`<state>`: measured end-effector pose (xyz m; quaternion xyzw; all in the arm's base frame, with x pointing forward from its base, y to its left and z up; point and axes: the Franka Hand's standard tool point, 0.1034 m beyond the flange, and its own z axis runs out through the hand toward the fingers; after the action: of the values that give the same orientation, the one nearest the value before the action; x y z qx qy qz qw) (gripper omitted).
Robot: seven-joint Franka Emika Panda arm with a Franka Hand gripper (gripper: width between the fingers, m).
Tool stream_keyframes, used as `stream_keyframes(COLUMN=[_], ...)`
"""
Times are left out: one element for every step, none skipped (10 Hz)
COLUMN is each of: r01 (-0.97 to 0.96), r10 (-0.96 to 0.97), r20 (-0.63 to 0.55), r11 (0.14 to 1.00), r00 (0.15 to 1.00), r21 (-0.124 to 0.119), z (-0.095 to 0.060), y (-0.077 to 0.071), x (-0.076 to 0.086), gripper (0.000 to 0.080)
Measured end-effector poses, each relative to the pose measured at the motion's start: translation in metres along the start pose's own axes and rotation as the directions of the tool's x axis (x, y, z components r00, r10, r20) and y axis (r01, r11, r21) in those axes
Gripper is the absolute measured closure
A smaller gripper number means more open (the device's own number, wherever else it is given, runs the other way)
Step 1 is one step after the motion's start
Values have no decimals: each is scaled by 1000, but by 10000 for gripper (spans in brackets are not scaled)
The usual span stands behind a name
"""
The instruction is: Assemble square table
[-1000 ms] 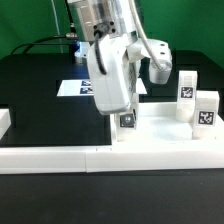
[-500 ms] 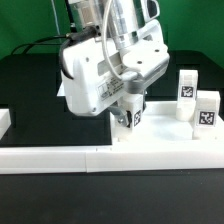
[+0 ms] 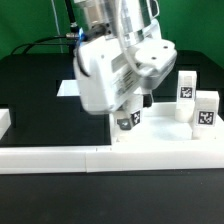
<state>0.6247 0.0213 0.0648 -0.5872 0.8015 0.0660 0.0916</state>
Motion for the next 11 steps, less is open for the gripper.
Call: stream_keyframes(r01=[242, 287, 327, 425, 460, 649, 811, 844, 835, 825, 819], r10=[-242, -287, -327, -425, -460, -650, -815, -848, -839, -829, -823], r20=[-6, -6, -7, -7, -7, -8, -9, -10, -10, -12, -13], r11=[970, 958, 945, 905, 888, 759, 578, 529, 542, 557, 566], r00=[970, 958, 945, 905, 888, 760, 580, 530, 543, 559, 568], r21=[-1, -2, -3, -4, -5, -44, -86, -93, -93, -93, -93], z=[0, 1, 1, 1, 1, 0, -5, -5, -4, -4, -4], y=[2, 2, 2, 2, 2, 2, -2, -2, -1, -1, -1], x=[0, 1, 2, 2, 3, 9, 12, 10, 11, 11, 11], gripper=[157, 152, 152, 150, 150, 150, 150, 150, 150, 245, 245])
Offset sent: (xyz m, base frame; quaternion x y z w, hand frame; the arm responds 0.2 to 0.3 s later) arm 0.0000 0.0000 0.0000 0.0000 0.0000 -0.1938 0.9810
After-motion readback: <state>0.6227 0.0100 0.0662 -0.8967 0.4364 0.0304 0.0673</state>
